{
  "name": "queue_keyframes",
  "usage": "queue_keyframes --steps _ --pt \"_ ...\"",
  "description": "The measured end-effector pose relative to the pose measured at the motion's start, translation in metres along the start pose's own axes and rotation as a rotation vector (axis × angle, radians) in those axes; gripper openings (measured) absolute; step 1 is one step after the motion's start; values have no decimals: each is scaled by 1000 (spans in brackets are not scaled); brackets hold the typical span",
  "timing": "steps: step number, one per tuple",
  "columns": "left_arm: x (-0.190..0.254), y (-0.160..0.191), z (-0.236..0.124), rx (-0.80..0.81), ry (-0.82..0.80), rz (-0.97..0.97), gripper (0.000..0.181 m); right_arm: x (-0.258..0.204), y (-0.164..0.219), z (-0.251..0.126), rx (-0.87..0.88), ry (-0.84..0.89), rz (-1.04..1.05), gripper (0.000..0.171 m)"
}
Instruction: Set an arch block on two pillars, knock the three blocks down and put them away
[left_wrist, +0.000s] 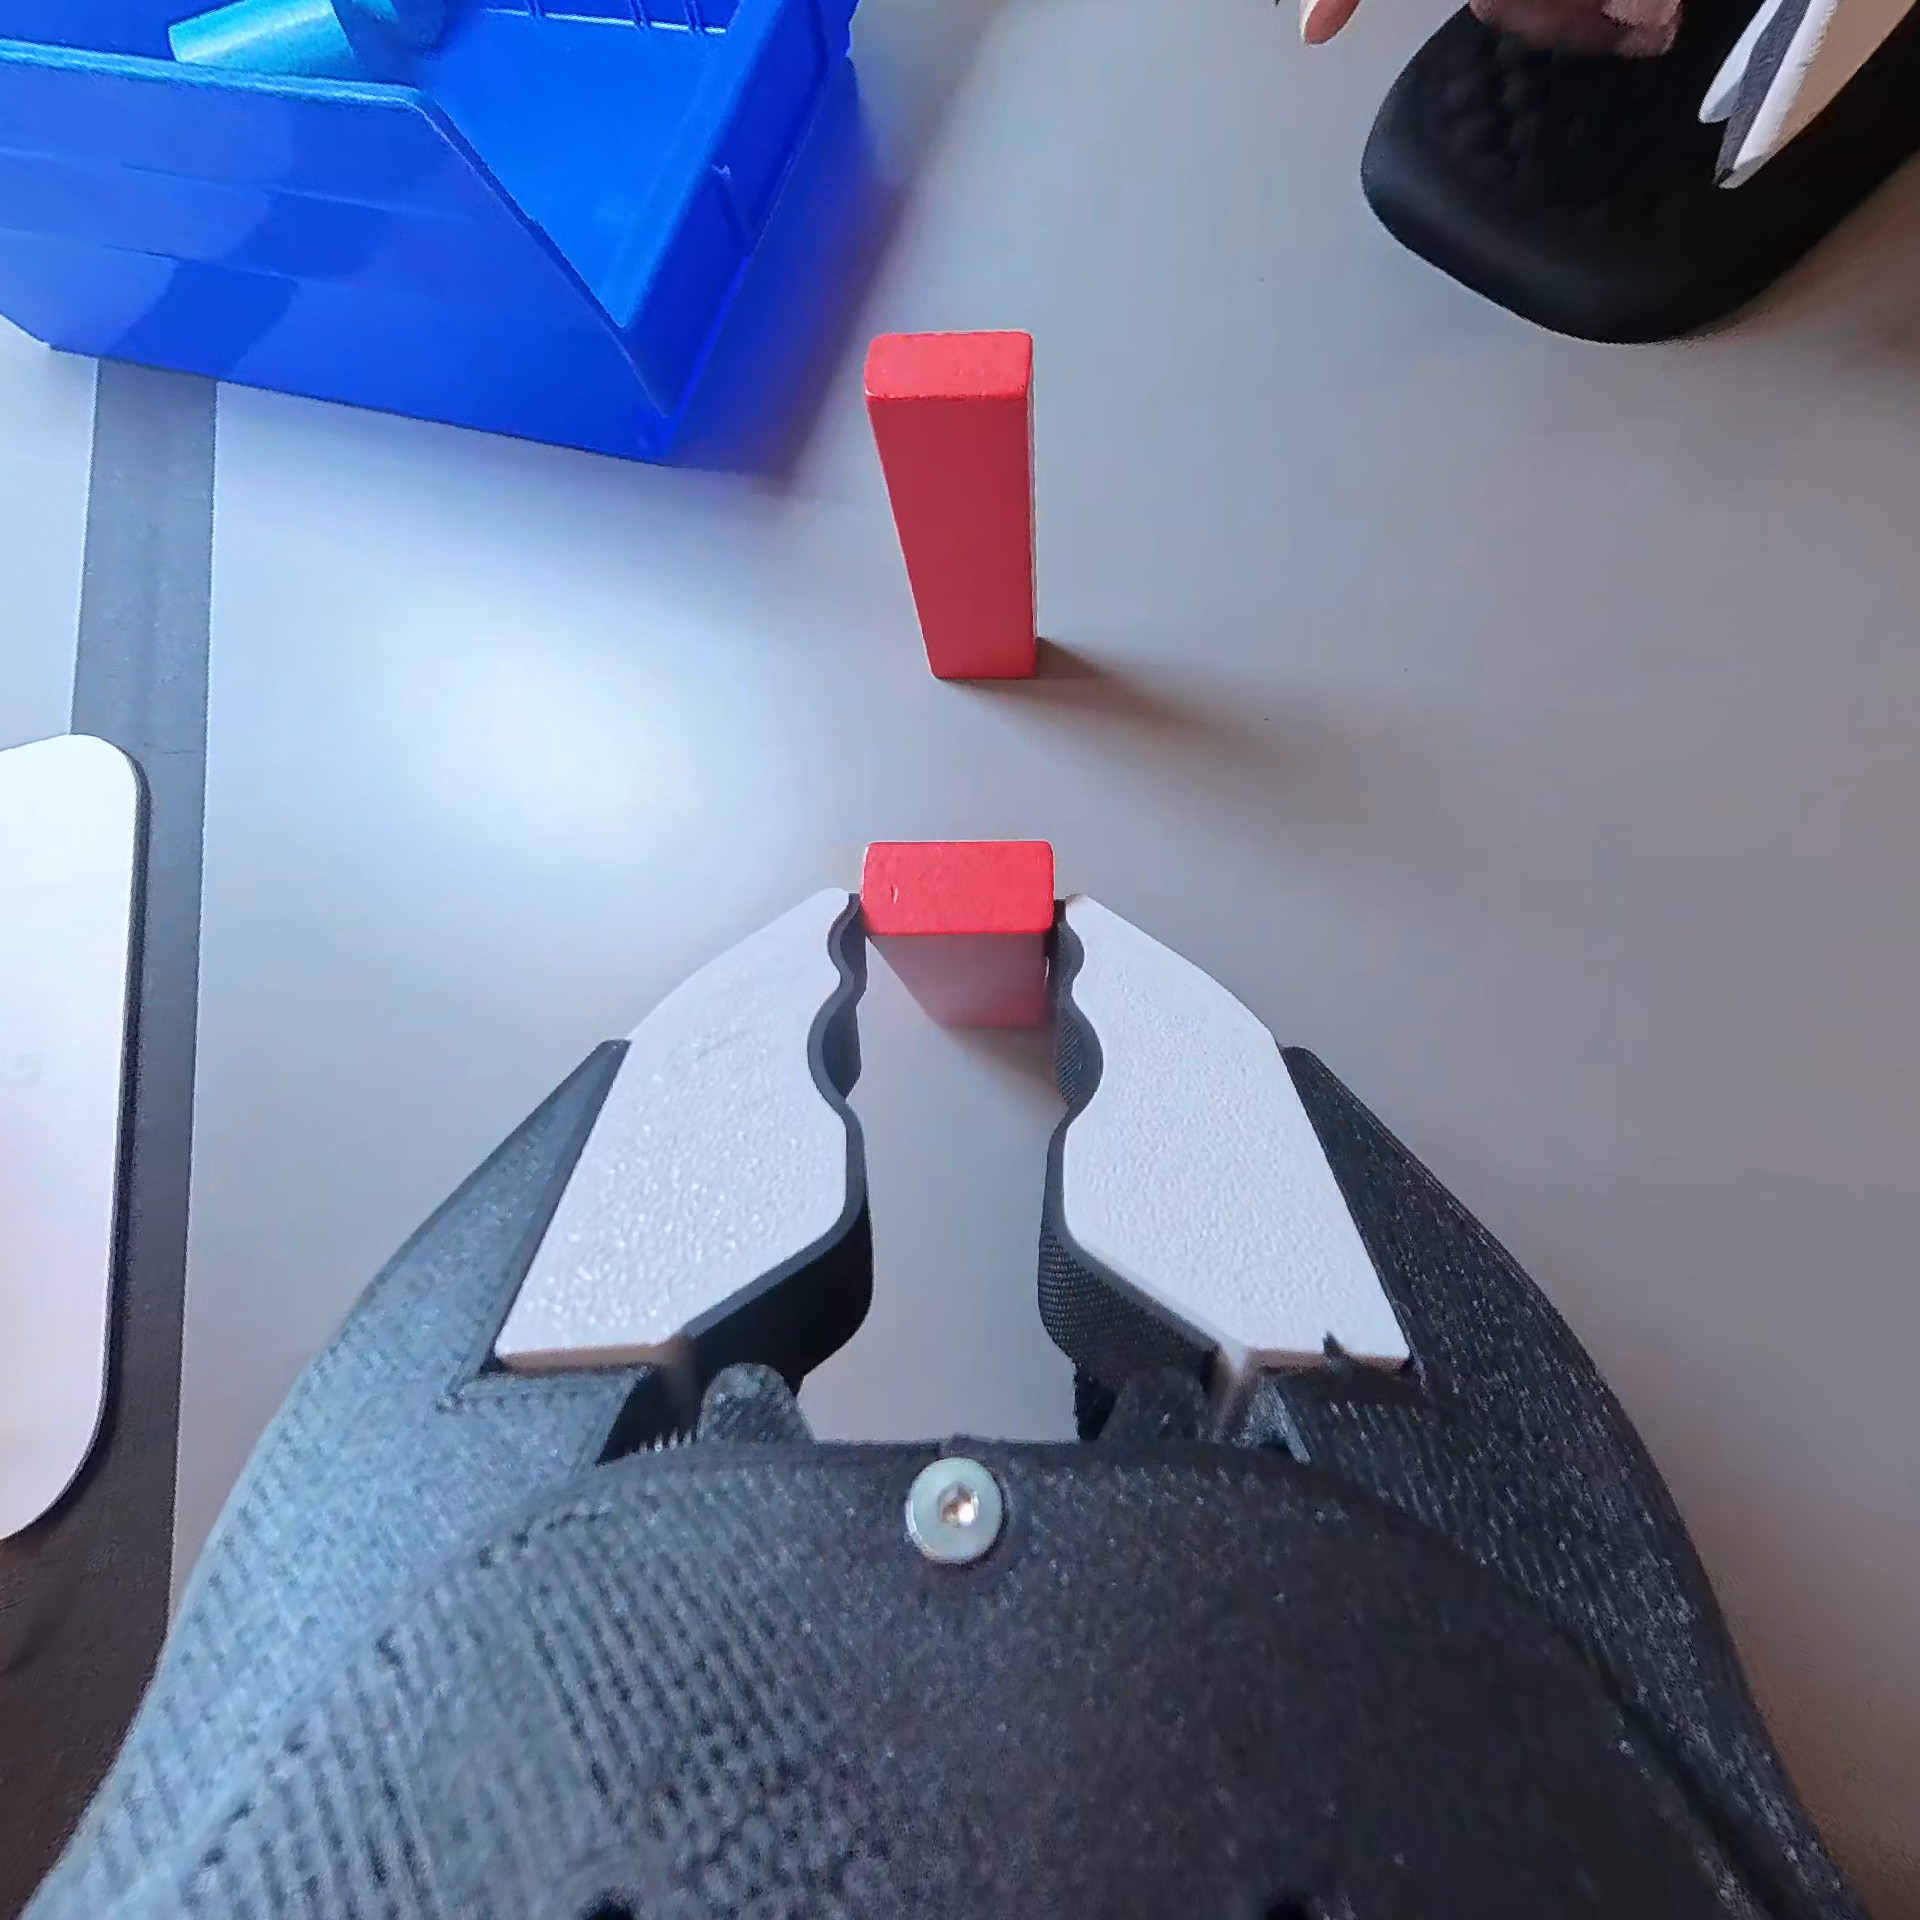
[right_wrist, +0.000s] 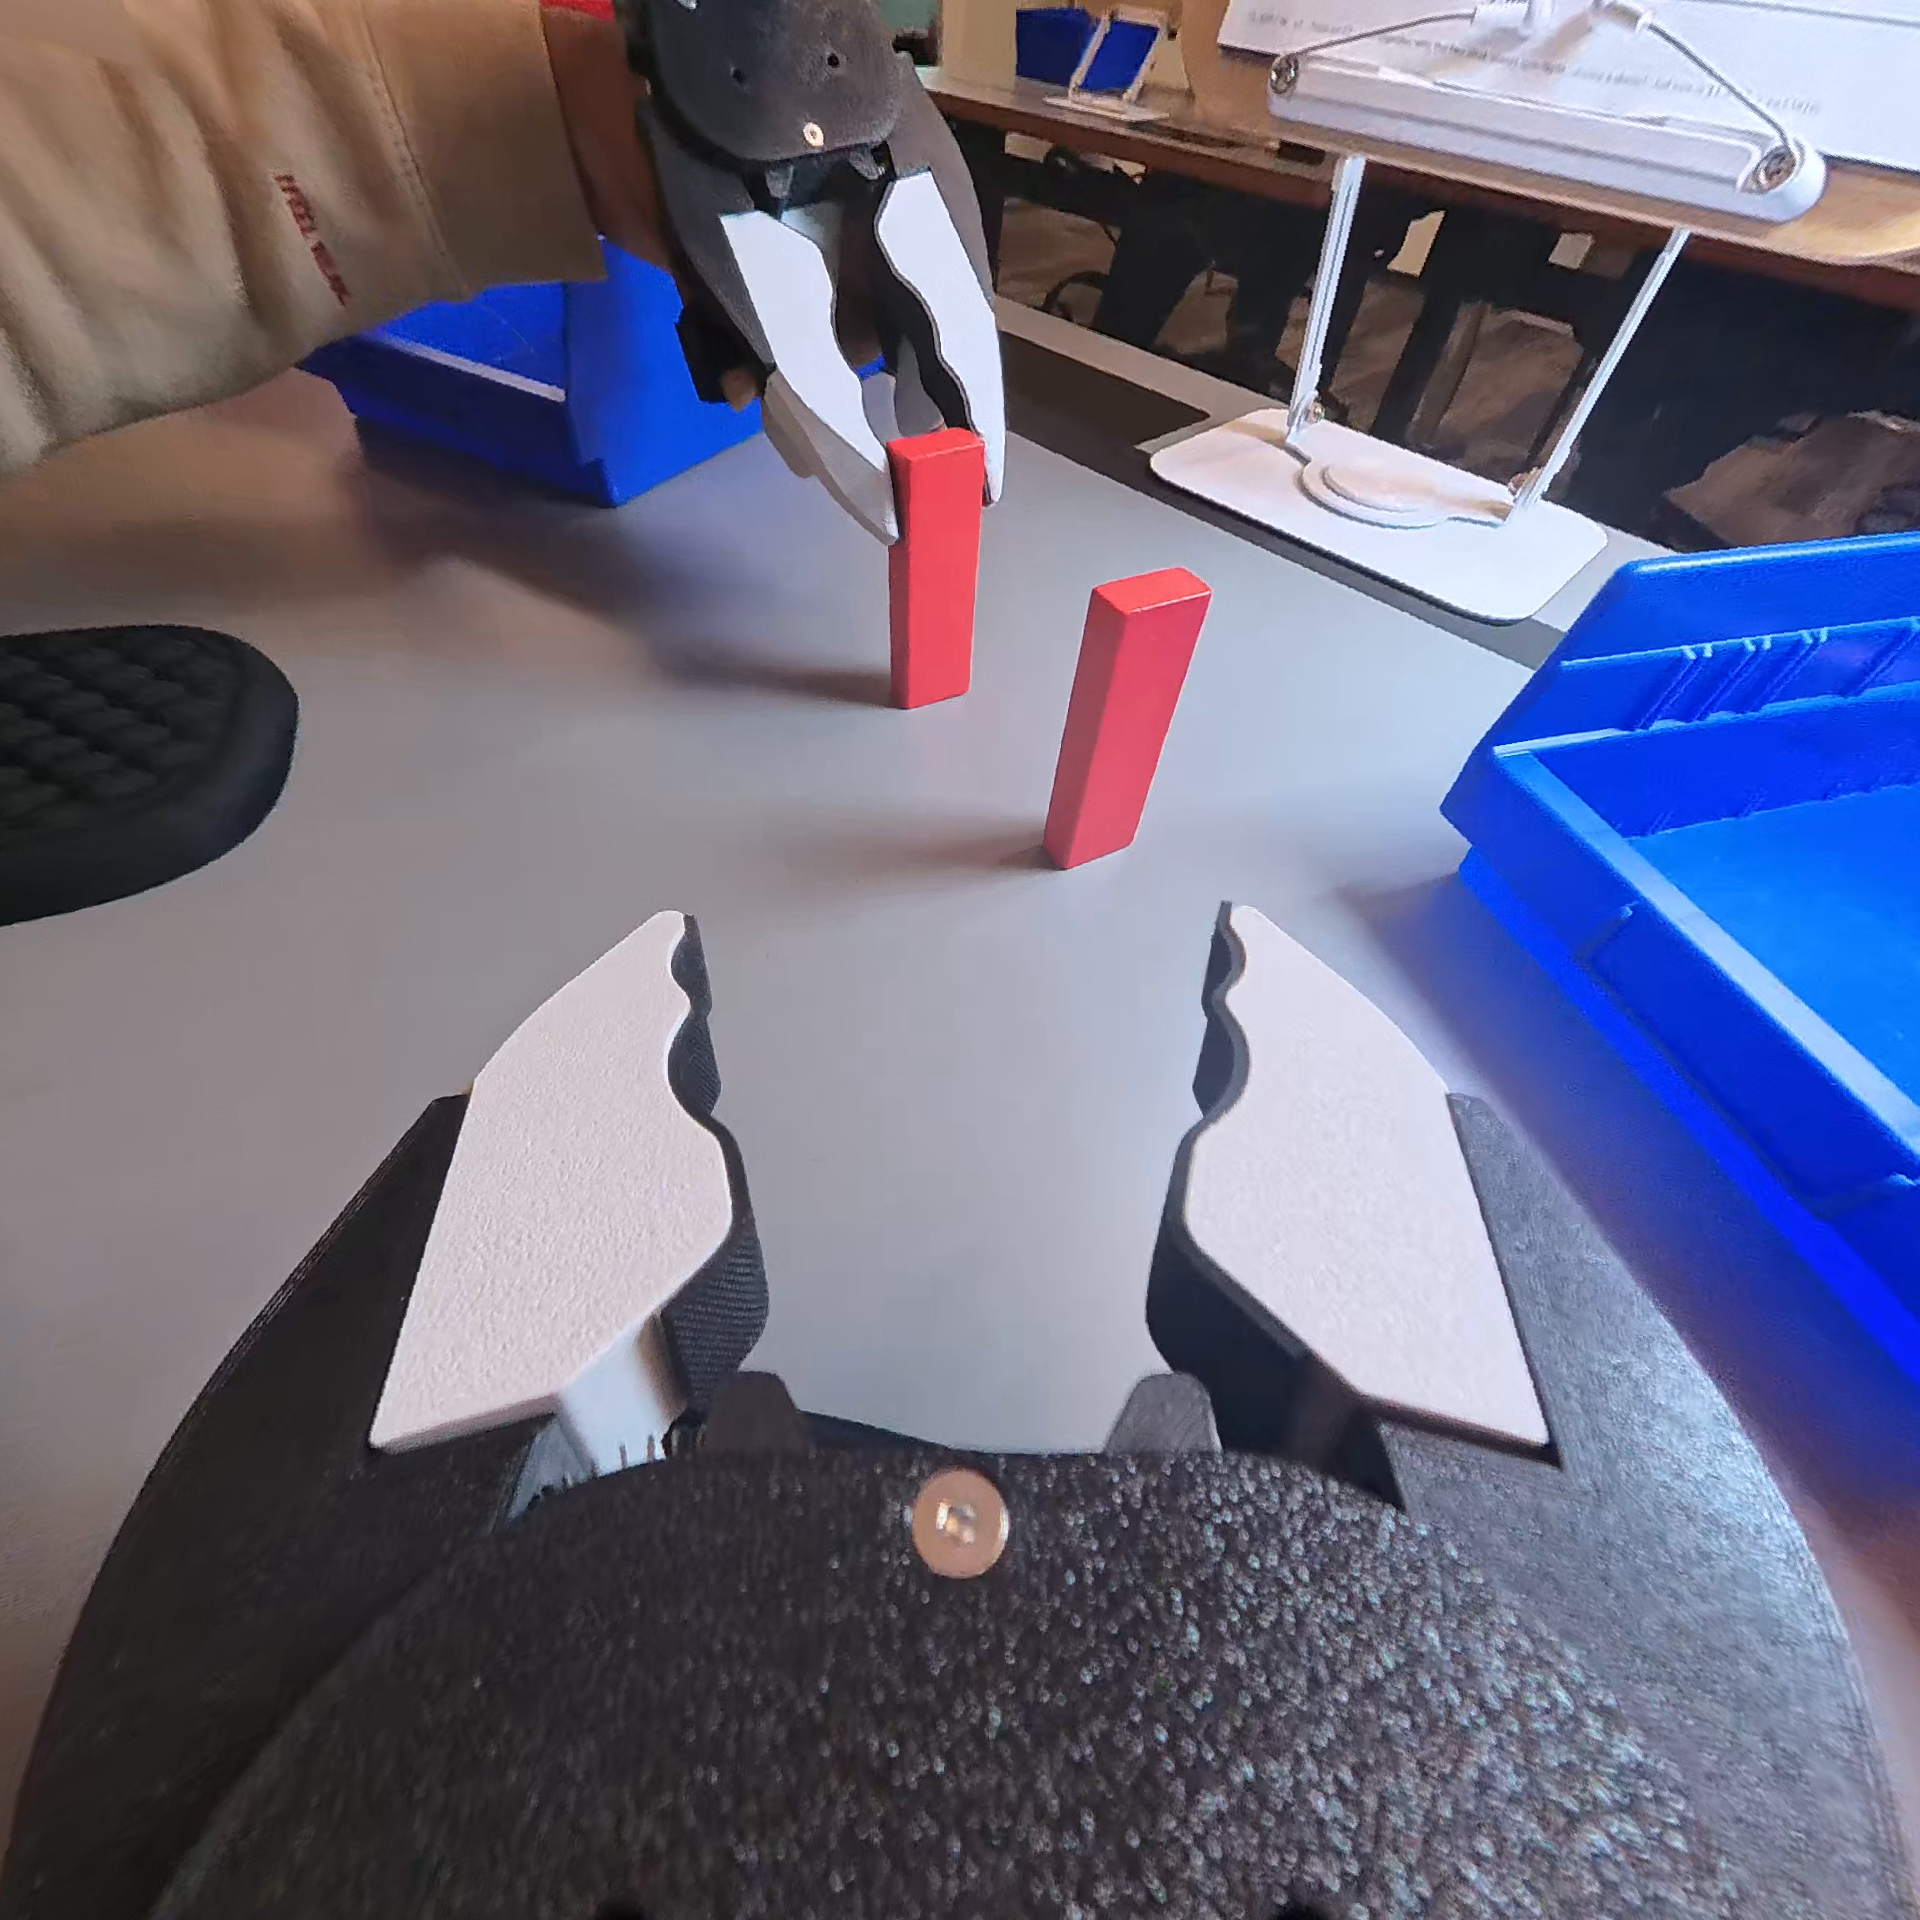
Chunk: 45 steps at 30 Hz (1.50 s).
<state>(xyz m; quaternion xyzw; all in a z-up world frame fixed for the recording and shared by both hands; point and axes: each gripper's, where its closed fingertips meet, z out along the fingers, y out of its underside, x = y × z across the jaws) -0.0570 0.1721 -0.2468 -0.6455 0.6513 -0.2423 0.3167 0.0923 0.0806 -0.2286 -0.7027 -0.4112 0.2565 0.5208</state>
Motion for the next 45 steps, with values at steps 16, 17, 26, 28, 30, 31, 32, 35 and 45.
queue_keyframes --steps 16,17,26,28,30,31,32,35,45 --pt "-8 7 -6 -28 1 32 34 7 4 1 0 8 36 92" --pt "-7 7 -6 -32 3 33 34 7 4 0 0 7 40 92" --pt "-9 7 -5 -47 5 24 34 7 5 1 -2 -1 46 92" --pt "-9 7 -6 -49 3 25 34 7 5 1 -3 -2 48 92" --pt "-9 8 -6 -51 1 23 34 7 5 1 -3 -5 50 92" --pt "-10 8 -6 -53 -1 23 34 6 6 1 -4 -7 51 92" --pt "-10 8 -7 -53 -5 21 35 6 6 1 -4 -8 52 92" --pt "-11 8 -6 -49 -7 14 36 7 5 1 -1 -9 57 92" --pt "-10 8 -5 -39 -1 11 35 8 5 1 1 -15 71 91"
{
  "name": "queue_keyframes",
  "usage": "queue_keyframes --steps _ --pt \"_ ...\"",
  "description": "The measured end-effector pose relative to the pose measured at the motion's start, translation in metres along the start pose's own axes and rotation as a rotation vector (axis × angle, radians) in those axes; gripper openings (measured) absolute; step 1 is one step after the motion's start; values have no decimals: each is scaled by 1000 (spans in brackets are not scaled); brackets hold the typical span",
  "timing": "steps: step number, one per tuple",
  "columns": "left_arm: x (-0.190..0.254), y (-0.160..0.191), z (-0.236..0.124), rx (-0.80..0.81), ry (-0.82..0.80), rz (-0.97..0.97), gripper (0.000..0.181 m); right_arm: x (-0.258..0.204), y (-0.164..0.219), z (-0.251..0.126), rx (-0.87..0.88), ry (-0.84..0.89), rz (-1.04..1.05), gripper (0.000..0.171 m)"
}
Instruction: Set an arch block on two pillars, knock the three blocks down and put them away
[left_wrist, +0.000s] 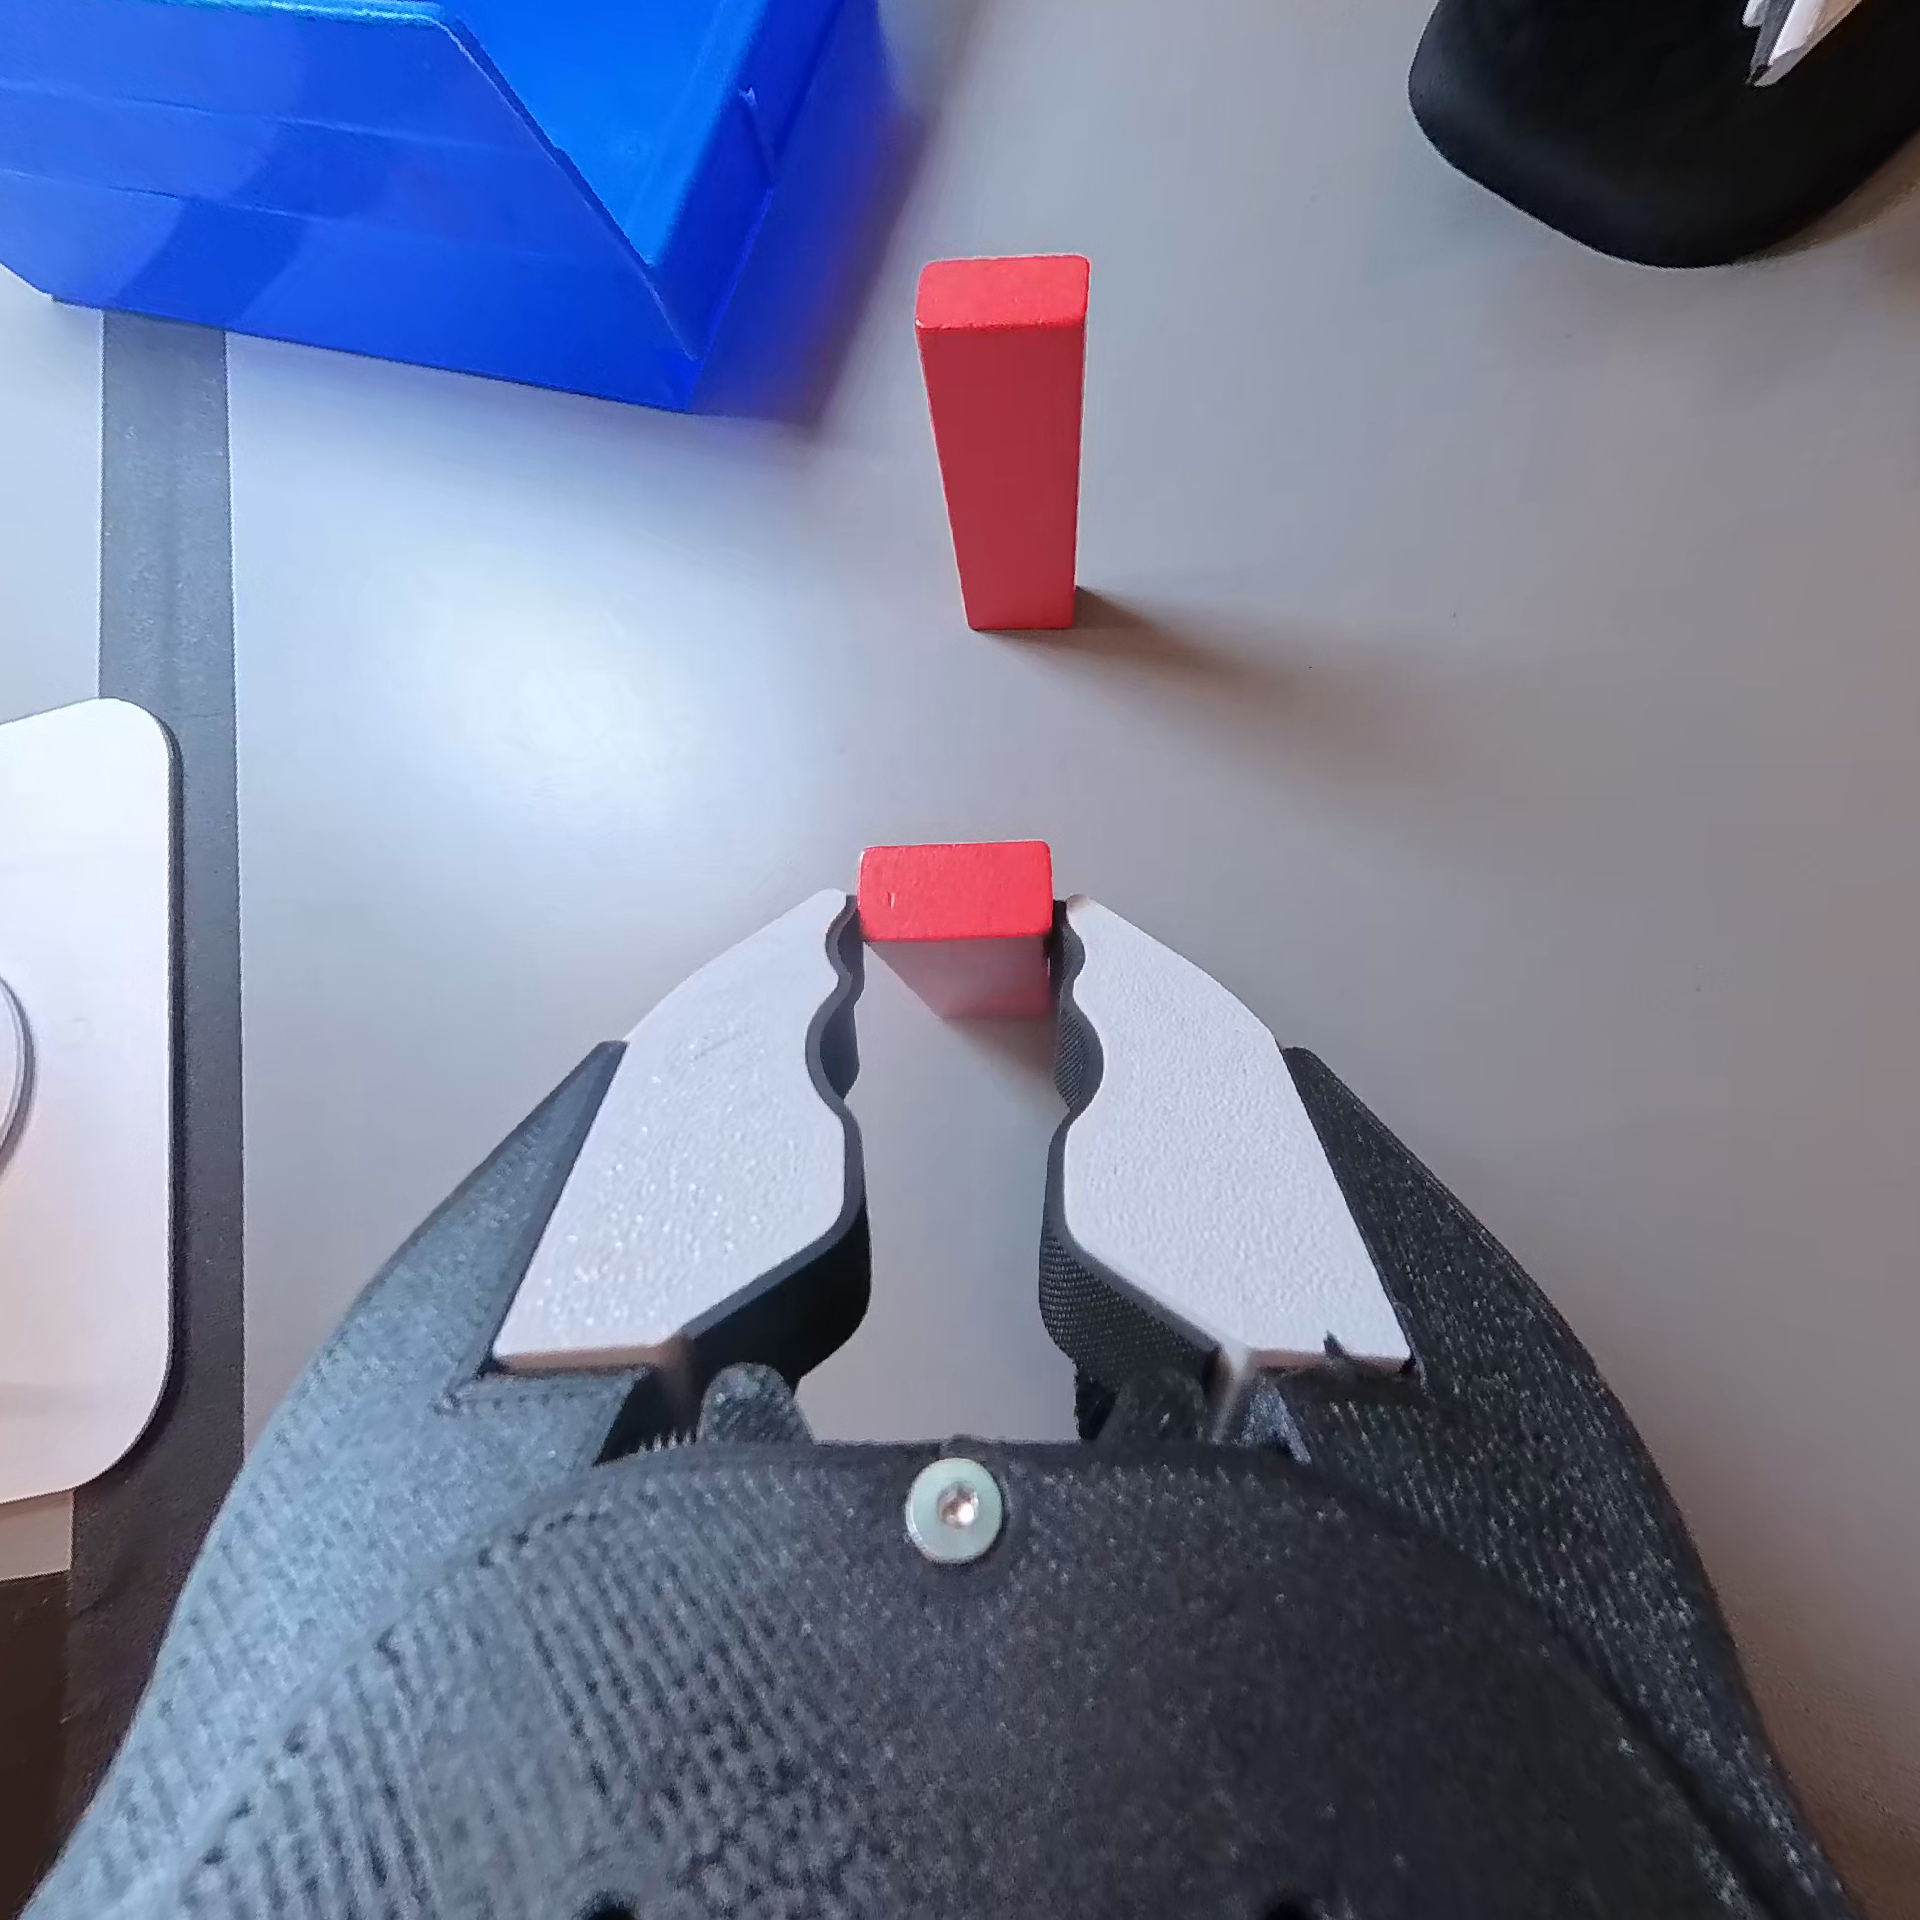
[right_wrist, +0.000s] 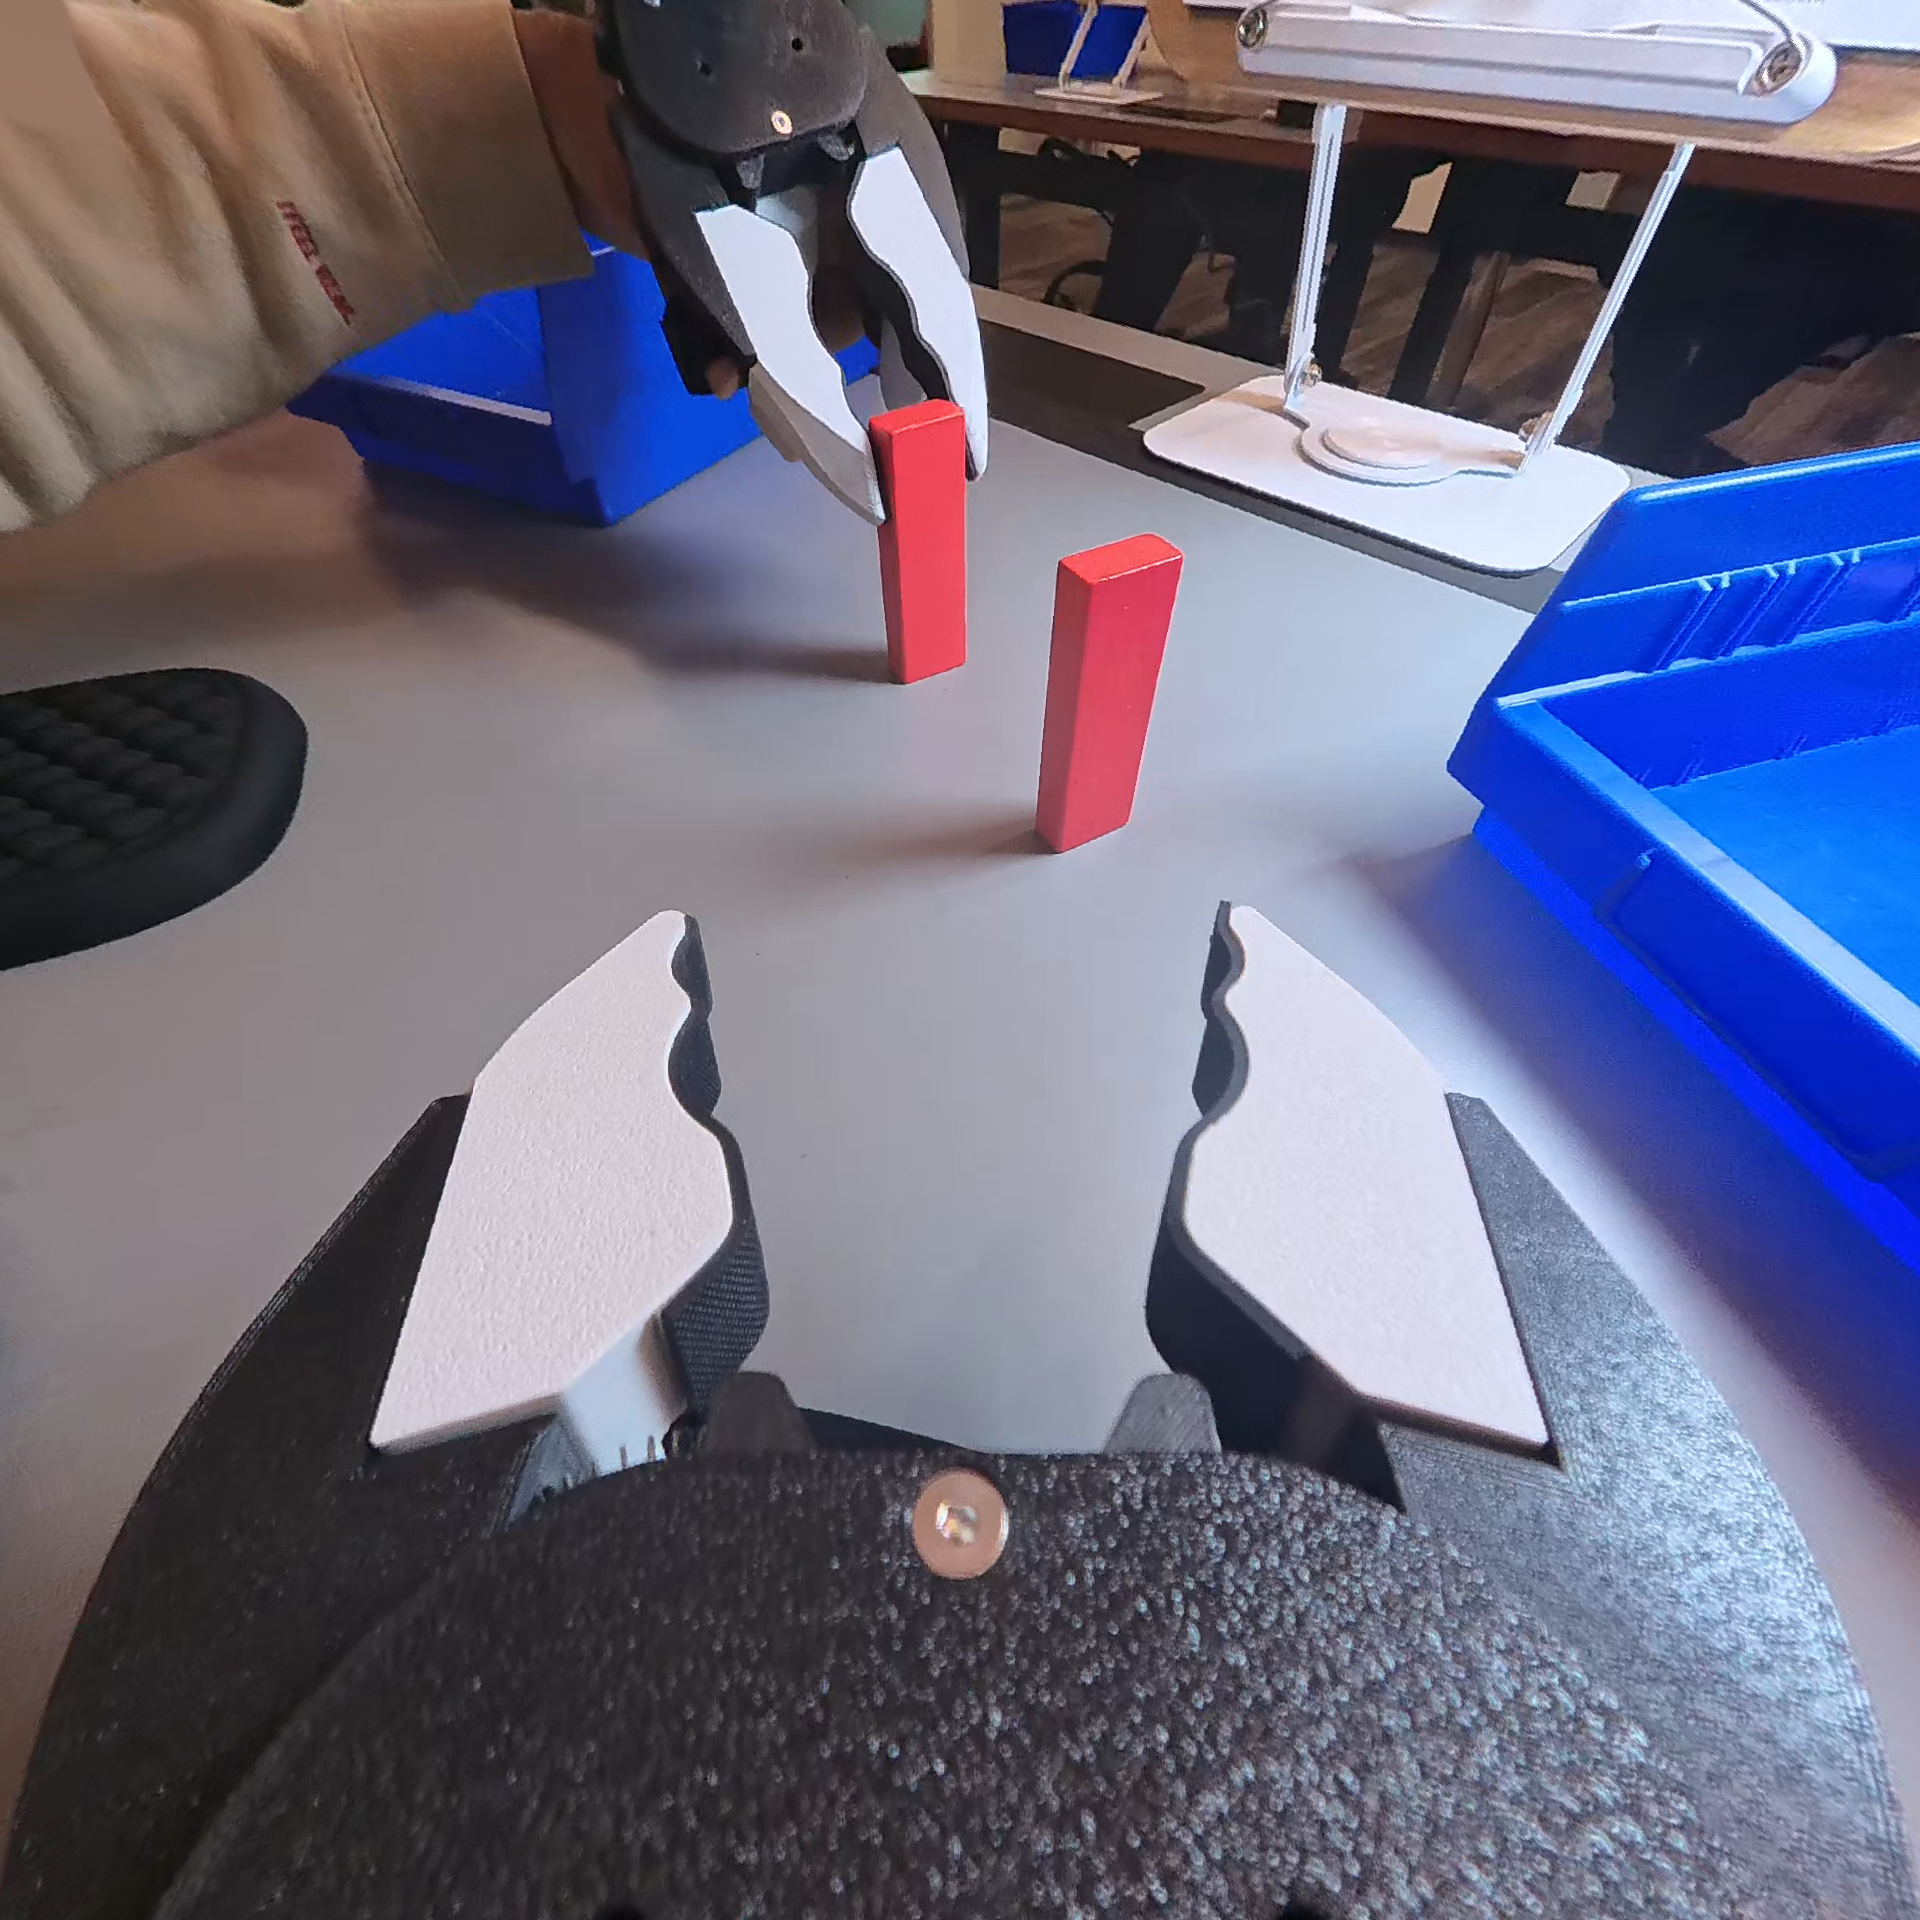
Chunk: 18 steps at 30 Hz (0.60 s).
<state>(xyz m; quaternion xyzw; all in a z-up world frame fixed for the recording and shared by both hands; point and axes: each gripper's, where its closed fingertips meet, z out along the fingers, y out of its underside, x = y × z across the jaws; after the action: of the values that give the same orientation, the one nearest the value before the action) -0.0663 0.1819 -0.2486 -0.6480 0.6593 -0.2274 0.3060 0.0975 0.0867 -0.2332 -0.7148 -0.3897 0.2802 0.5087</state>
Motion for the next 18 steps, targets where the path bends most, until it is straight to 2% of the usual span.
queue_keyframes --steps 18 --pt "4 -5 3 20 37 24 34 -1 1 0 -2 -11 4 91"
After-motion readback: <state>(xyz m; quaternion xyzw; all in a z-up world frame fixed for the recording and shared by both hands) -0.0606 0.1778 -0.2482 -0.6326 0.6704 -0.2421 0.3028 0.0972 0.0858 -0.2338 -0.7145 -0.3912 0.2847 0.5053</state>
